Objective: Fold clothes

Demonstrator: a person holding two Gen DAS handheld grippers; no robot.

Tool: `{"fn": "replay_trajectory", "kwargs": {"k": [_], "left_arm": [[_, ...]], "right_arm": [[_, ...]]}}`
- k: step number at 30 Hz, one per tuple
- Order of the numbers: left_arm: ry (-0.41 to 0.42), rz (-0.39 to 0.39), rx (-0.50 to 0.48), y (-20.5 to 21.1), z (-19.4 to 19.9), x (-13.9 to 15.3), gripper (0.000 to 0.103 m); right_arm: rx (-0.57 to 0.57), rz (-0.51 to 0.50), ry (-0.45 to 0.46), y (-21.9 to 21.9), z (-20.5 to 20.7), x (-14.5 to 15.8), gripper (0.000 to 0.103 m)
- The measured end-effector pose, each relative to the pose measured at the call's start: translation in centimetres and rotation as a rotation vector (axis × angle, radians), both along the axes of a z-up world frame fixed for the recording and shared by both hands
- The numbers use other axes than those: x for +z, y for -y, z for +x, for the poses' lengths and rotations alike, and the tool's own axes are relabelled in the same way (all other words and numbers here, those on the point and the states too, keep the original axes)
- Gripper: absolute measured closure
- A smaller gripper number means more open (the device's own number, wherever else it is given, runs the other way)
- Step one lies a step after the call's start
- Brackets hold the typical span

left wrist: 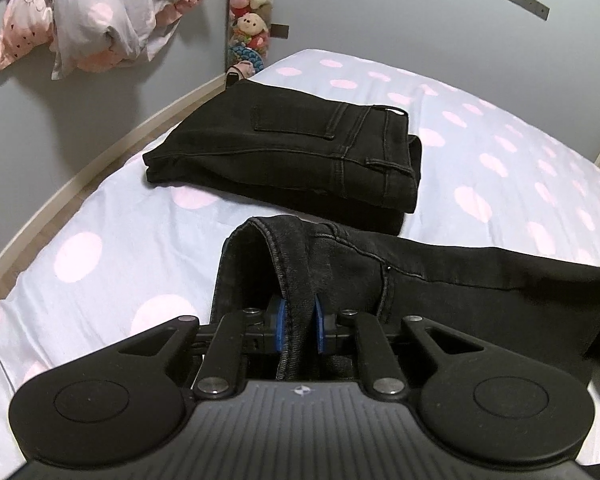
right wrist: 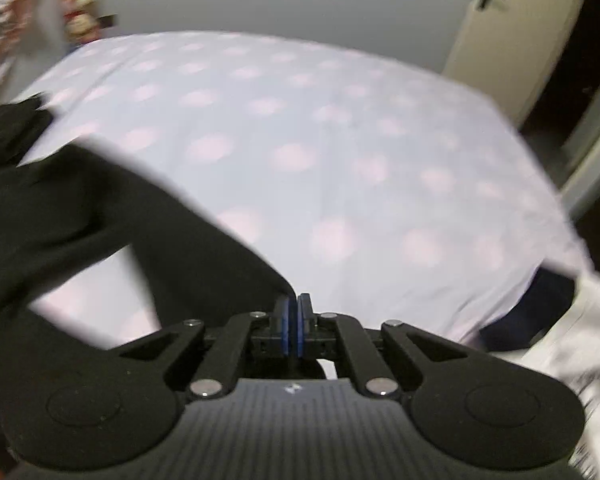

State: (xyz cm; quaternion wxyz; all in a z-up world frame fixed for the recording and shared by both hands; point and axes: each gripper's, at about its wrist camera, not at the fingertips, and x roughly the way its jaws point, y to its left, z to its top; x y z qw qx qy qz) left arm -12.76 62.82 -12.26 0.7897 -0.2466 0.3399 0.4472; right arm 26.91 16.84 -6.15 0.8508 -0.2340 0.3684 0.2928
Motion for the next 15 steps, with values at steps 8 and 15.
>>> {"fn": "replay_trajectory", "kwargs": {"k": [8, 15], "left_arm": [[-0.062, -0.018, 0.012, -1.0, 0.7, -2.0, 0.086], [-0.105, -0.041, 0.012, -1.9, 1.4, -4.0, 0.085]], "right_arm": [[-0.129, 0.091, 0.065, -4.0, 12.8, -2.3, 0.074], [-0.126, 0.15, 0.031, -3.1, 16.4, -6.1, 0.049]]}}
